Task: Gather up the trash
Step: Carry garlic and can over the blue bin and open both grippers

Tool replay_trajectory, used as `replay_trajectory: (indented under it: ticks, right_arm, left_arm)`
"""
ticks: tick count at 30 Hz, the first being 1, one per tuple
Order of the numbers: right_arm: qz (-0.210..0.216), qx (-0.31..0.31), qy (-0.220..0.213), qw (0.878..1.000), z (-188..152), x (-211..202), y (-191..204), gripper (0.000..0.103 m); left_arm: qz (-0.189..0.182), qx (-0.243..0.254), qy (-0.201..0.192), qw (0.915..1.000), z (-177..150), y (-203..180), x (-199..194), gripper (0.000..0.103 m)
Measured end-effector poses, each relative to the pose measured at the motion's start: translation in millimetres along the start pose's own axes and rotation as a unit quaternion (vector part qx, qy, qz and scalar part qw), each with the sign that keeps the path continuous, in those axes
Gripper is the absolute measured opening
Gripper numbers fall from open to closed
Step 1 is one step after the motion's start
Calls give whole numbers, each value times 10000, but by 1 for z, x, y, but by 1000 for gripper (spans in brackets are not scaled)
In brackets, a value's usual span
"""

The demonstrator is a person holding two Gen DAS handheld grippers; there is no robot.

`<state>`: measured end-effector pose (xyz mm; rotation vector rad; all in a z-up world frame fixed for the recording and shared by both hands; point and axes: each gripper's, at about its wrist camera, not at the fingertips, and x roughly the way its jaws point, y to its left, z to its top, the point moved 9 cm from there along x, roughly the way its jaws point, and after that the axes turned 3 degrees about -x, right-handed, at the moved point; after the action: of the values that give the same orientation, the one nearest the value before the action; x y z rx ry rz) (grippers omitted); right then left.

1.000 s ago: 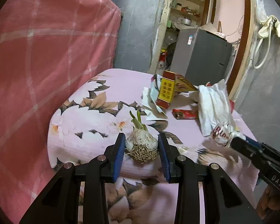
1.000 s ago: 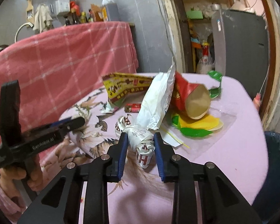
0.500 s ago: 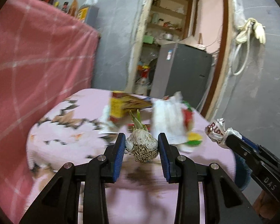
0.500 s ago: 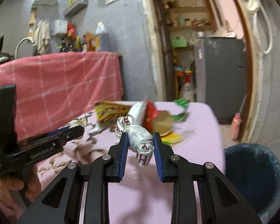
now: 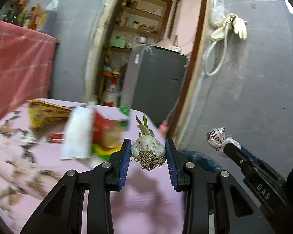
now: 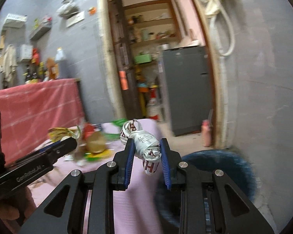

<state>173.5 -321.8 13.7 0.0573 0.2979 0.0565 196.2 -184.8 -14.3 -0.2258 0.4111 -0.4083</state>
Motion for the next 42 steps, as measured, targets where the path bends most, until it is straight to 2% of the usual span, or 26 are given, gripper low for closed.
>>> replay_trajectory:
  ticks: [7,12,18,25,33,42]
  right_arm:
    - [-835,316,-10,9960,-12,-13,-78,24]
    - [-1166,654,152,9909,-27,-12,-117,24]
    - [-1229,893,462,9873,-51,-3,-138,24]
    - [-1182,1087,752,9842,-70,9,-147,25]
    - [-1251,1177,1056,9795,-82,21,-155,27]
    - [-1166,1237,1034,9800,-79,20,-160,33]
  left_arm:
    - [-462,26,292,9985,-13,-58,37,31]
    - [-535,261,813,9949,-38,-89,67,31]
    - [-456,214,1187,9917,-60,-98,94,31]
    - [-330,238,1419,9891,-79,-101,110,31]
    - [-309,284,1535,9873,-84,-98,115,31]
    - [-424,171,1535,9871,-80,-97,111,32]
